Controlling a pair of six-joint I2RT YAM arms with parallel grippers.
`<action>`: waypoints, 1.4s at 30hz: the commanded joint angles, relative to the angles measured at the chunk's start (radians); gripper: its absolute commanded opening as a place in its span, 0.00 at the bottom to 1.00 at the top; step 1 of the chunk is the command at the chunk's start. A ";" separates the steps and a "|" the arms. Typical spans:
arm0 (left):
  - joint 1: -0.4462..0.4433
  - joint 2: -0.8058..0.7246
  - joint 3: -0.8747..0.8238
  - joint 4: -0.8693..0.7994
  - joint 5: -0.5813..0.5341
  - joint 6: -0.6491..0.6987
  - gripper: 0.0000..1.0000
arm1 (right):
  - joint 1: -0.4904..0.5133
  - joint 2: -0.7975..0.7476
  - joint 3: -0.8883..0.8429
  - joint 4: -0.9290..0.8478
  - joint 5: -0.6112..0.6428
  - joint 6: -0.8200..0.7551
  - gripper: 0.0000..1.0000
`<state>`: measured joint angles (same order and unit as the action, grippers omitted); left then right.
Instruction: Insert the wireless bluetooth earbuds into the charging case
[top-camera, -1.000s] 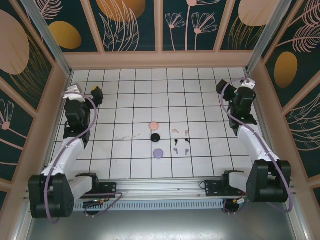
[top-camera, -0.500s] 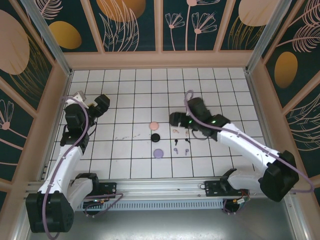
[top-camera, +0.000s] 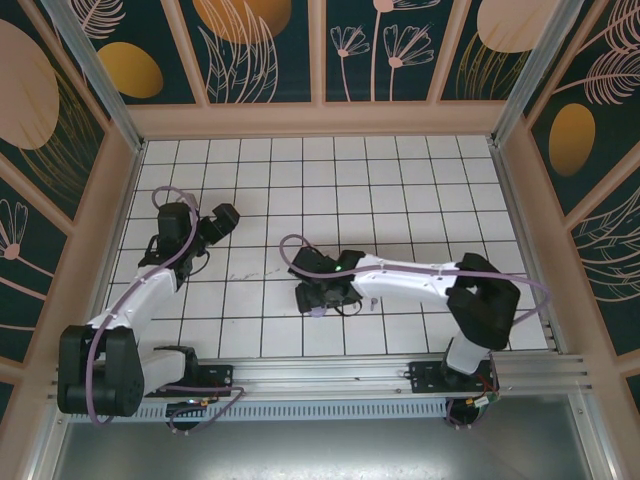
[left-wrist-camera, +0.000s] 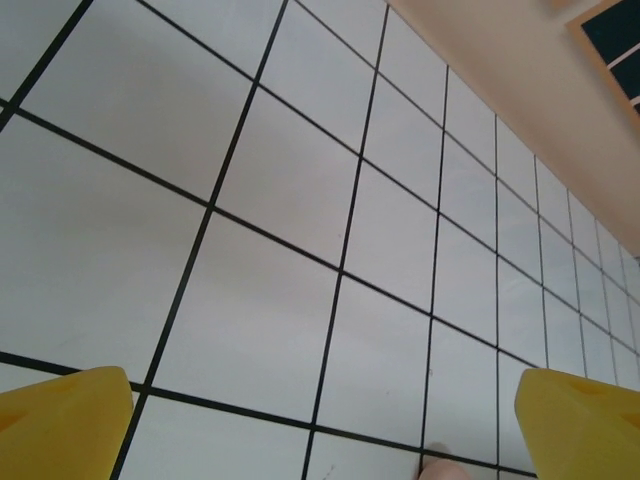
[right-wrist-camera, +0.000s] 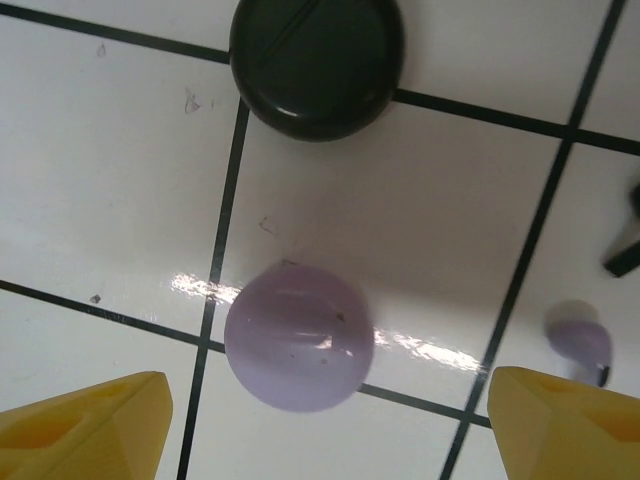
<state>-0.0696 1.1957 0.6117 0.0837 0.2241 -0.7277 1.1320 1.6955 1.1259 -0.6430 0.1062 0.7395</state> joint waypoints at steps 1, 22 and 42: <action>-0.006 -0.025 0.047 -0.035 -0.028 -0.026 0.99 | 0.011 0.044 0.047 -0.057 0.030 0.013 0.82; -0.007 -0.051 0.056 -0.086 -0.097 -0.044 0.99 | 0.010 0.189 0.073 -0.014 0.007 -0.012 0.71; -0.007 -0.119 0.024 -0.102 -0.161 -0.135 0.99 | 0.037 0.171 0.054 0.001 -0.018 0.008 0.41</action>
<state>-0.0715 1.1164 0.6342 -0.0013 0.0998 -0.8204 1.1458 1.8656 1.1801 -0.6476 0.1162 0.7395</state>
